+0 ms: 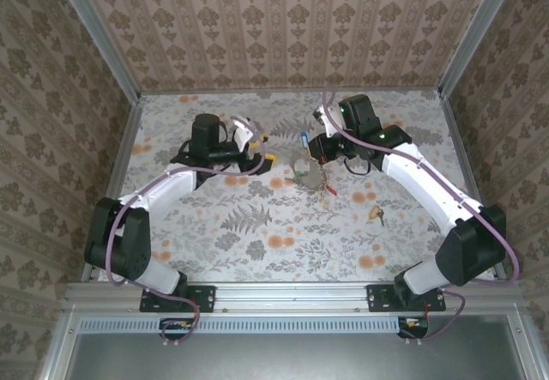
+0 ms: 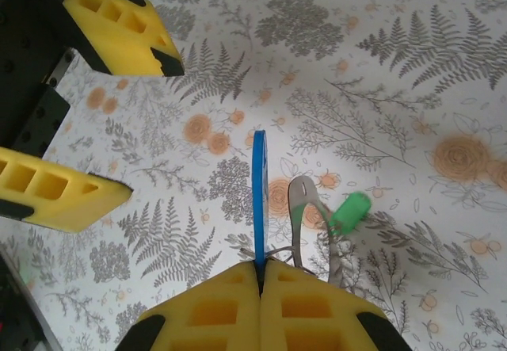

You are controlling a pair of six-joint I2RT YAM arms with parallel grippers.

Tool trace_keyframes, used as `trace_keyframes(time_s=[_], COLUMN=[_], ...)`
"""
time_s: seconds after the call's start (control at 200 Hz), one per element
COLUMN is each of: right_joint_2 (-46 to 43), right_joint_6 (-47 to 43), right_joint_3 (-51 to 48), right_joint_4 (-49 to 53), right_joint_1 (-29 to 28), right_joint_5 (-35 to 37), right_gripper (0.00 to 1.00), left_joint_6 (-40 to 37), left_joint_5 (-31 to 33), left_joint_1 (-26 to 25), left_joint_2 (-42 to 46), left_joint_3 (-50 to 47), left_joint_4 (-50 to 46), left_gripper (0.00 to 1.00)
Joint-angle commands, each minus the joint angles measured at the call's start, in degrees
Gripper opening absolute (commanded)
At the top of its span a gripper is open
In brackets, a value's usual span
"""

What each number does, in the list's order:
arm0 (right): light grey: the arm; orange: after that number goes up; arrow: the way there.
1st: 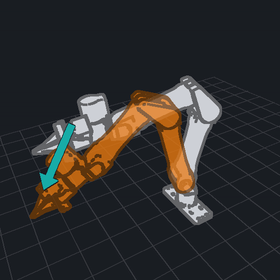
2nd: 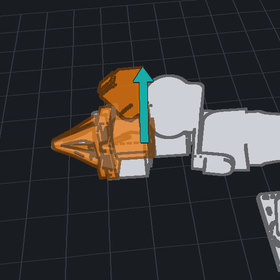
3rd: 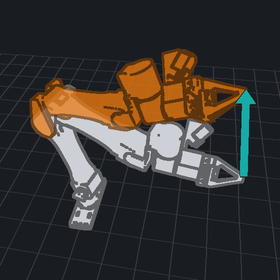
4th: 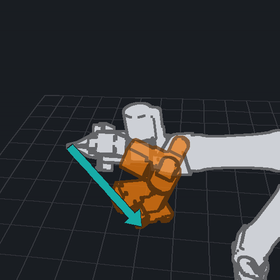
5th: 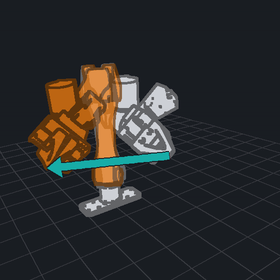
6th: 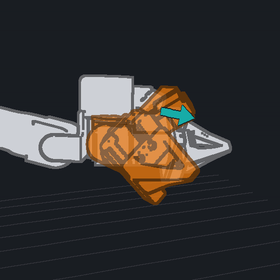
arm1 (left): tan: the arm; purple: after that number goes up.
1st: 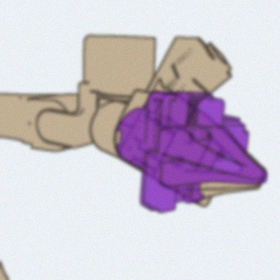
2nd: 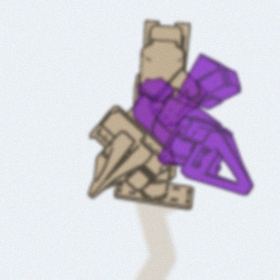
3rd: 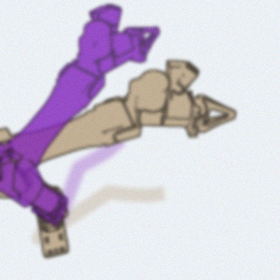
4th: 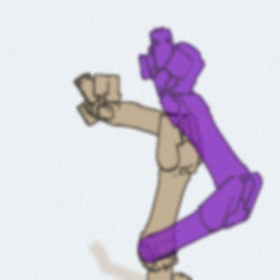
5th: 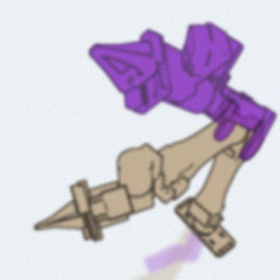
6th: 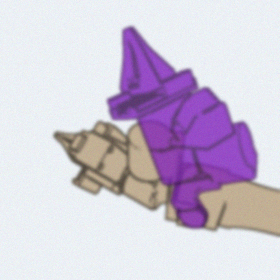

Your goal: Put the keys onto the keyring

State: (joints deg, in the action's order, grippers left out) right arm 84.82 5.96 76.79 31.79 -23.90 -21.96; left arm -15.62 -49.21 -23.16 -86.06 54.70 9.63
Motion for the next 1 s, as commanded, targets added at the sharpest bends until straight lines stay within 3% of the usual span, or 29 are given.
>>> trace_keyframes(time_s=[0.0, 0.105, 0.655, 0.995], right_joint_2=[0.7, 0.61, 2.1, 3.35], right_joint_6=[-2.55, -3.0, -7.68, -11.81], right_joint_3=[2.54, 3.06, 6.9, 9.89], right_joint_4=[0.99, 1.43, 5.94, 10.64], right_joint_1=[-0.44, -0.64, -1.67, -4.3], right_joint_5=[-4.43, -6.47, -12.23, -12.77], right_gripper=[0.0, 0.0, 0.0, 0.0], left_joint_6=[-20.26, -26.27, -31.24, -34.47], left_joint_5=[-10.83, -12.36, -6.69, -10.31], left_joint_1=[1.39, 1.87, 1.84, 1.74], left_joint_2=[0.24, -2.42, -9.77, -12.2], left_joint_3=[-0.36, 0.61, 2.27, 5.24], left_joint_4=[-5.14, -10.07, -5.78, -9.13], left_gripper=[0.78, 0.77, 0.75, 0.76])
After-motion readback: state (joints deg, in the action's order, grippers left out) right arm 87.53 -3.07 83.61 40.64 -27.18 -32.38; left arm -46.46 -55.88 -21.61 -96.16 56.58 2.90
